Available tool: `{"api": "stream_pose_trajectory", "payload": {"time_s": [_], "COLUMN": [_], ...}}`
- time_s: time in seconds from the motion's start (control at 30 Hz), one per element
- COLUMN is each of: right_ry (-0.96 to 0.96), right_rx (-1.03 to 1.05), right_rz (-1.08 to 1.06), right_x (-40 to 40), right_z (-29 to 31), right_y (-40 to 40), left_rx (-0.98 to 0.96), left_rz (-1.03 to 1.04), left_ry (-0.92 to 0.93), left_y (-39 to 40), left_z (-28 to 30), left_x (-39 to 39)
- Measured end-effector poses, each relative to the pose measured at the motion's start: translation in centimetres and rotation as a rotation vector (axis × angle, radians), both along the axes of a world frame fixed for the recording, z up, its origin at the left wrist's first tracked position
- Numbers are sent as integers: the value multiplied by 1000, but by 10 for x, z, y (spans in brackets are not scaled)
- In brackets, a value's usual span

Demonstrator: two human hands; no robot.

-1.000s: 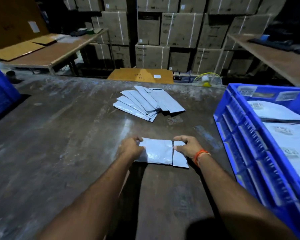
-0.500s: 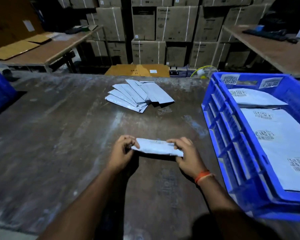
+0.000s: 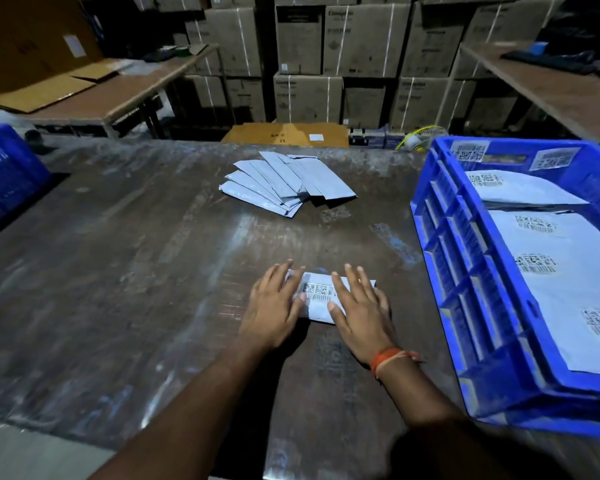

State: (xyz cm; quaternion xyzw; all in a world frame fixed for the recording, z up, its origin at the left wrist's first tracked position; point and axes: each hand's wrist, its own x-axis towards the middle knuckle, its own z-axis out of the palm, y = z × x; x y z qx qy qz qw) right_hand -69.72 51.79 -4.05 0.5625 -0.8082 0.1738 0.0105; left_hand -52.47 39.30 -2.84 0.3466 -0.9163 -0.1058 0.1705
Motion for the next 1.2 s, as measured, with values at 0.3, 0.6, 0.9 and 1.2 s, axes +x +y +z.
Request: {"api": "stream_pose_trajectory", "payload": {"time_s": [0.3,0.6,0.9,1.2], "right_ry": [-81,-165,-712,-804], "right_rx": [198,182,-216,-433], "right_rz": [-203,-459,-447,-412], "right_x": [-4,-1,4,-20], "right_z": [-3,19,25,95], "right_y": [11,9,-5,-11], "left_rx": [60,153,863,1084], "left_rz": [147,380,319,267], "left_ry": [-139,12,461,691], "left_y": [4,-7,-25,-36], "left_z": [-18,-2,15,73], "left_x": [18,8,-10,-30]}}
